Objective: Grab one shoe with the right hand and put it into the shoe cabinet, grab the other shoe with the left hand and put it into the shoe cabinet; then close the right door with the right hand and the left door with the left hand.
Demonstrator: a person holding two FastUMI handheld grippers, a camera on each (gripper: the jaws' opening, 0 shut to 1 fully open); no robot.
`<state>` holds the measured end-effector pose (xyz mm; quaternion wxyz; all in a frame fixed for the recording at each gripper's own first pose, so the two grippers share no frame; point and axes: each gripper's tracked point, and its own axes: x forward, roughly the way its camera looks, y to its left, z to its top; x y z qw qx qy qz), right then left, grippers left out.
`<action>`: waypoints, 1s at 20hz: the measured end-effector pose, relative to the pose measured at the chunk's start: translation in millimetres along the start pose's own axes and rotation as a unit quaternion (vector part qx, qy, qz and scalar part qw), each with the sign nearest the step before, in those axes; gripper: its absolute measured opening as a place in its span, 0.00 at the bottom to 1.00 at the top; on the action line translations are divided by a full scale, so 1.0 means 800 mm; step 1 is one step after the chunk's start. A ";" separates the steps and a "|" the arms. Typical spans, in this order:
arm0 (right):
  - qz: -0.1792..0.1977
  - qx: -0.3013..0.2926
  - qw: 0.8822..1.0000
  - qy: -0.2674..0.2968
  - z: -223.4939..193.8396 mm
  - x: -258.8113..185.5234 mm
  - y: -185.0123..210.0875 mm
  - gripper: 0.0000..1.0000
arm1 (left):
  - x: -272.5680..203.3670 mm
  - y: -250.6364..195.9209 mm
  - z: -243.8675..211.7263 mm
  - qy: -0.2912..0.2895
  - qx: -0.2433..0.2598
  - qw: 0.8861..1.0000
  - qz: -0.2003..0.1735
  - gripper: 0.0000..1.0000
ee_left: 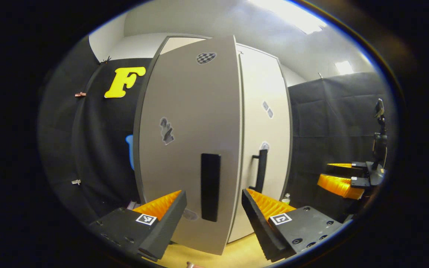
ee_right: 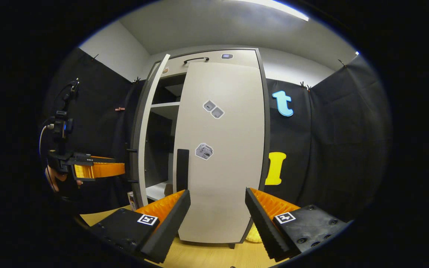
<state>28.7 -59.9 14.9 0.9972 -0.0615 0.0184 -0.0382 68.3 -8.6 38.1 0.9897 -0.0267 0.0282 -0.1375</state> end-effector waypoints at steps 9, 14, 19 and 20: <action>0.036 0.003 0.999 -0.003 0.002 -0.005 0.043 0.98 | -0.065 0.003 0.006 0.005 0.002 1.000 0.016 0.92; 0.045 0.002 0.999 -0.006 0.006 -0.014 0.062 0.98 | -0.085 0.005 0.004 0.009 -0.001 1.000 0.020 0.95; 0.043 0.001 0.999 -0.007 0.007 -0.023 0.069 0.98 | -0.099 0.008 0.001 0.012 -0.002 1.000 0.022 0.95; 0.041 0.000 0.999 -0.007 0.007 -0.025 0.070 0.98 | -0.101 0.008 0.001 0.013 -0.003 1.000 0.020 0.95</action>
